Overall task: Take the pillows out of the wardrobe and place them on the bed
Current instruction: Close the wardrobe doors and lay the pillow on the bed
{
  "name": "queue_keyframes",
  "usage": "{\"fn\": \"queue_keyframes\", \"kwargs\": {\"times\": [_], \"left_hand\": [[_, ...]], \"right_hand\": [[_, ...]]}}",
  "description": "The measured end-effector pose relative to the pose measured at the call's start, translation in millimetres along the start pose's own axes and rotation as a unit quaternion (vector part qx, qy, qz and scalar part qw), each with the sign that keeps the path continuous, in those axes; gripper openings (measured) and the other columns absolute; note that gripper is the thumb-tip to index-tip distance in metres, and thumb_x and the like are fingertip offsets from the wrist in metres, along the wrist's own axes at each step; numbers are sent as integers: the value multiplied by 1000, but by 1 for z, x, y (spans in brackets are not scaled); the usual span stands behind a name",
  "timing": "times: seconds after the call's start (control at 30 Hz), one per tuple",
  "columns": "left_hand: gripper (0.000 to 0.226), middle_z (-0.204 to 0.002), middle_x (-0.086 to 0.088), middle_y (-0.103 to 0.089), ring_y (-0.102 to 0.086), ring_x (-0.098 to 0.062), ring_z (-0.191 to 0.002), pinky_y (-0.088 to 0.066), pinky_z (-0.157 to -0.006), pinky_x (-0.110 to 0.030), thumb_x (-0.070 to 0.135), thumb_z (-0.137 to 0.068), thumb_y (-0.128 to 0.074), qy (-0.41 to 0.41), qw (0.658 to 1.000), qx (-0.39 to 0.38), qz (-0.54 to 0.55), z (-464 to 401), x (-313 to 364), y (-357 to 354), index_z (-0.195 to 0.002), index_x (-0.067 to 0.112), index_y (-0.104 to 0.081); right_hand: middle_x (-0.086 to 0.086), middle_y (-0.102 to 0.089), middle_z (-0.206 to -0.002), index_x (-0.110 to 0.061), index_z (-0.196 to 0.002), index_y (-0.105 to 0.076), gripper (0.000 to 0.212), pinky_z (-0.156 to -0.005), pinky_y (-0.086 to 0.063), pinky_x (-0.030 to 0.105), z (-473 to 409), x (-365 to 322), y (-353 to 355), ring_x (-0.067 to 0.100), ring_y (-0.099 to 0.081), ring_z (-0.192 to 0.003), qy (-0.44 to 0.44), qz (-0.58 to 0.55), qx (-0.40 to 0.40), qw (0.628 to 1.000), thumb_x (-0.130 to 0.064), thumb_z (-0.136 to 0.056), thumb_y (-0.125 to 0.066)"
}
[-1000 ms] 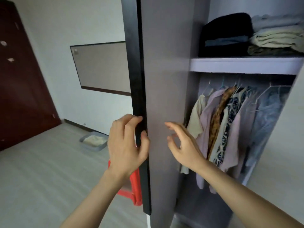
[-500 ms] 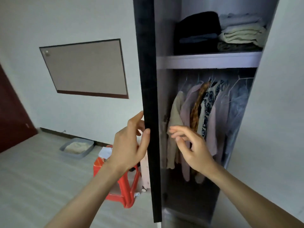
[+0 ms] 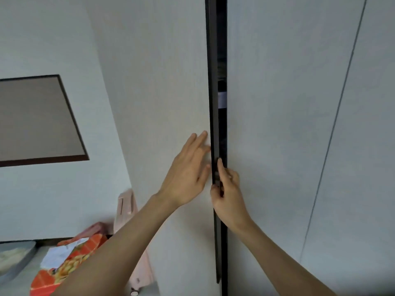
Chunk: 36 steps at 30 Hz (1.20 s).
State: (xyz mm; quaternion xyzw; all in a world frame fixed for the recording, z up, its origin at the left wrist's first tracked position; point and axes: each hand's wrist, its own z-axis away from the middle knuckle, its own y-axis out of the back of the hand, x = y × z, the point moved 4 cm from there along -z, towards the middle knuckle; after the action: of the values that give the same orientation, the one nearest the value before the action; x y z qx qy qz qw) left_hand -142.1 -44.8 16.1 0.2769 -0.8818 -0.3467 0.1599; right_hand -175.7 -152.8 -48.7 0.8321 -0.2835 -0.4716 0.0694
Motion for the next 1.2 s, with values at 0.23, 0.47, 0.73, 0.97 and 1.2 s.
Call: {"fn": "queue_keyframes", "kwargs": {"times": [0.23, 0.47, 0.73, 0.97, 1.2], "left_hand": [[57, -155, -8, -13, 1, -33, -143, -19, -112, -51, 33, -89, -35, 10, 999, -6, -53, -45, -20, -42, -143, 20, -22], [59, -152, -7, -27, -12, -33, -138, -39, -94, -57, 27, -83, -32, 18, 991, -13, -132, -77, -38, -69, -141, 14, -31], [74, -149, -10, -34, -27, -39, -136, -36, -94, -67, 18, -69, -68, 31, 970, -70, -229, -121, -69, -105, -136, 13, -38], [75, -149, -8, -34, -27, -38, -137, -33, -96, -67, 17, -68, -68, 39, 966, -67, -248, -131, -83, -116, -137, 14, -38], [64, -148, -8, -35, -19, -34, -137, -30, -95, -68, 15, -73, -59, 40, 967, -40, -247, -133, -92, -122, -134, 13, -41]], "right_hand": [[3, -37, -135, -25, -146, -17, 61, -91, -49, 31, -43, 23, 14, 16, -55, -103, -75, 0, 20, 997, -6, -93, -41], [-8, -18, -155, -29, -148, -7, 67, -112, -26, 26, -78, 50, 16, 11, -26, -139, -110, -18, -38, 993, -10, -92, -40], [-4, -26, -154, -30, -147, -8, 78, -105, -39, 30, -145, 91, 13, 17, -37, -133, -140, -40, -66, 987, 0, -83, -40], [7, -15, -150, -20, -148, -6, 78, -111, -34, 33, -158, 101, 2, 21, -31, -135, -119, 1, -26, 993, 6, -84, -42], [3, -29, -148, -25, -145, -23, 68, -106, -37, 32, -169, 114, 7, 21, -42, -129, -128, -15, -6, 992, 3, -86, -41]]}}
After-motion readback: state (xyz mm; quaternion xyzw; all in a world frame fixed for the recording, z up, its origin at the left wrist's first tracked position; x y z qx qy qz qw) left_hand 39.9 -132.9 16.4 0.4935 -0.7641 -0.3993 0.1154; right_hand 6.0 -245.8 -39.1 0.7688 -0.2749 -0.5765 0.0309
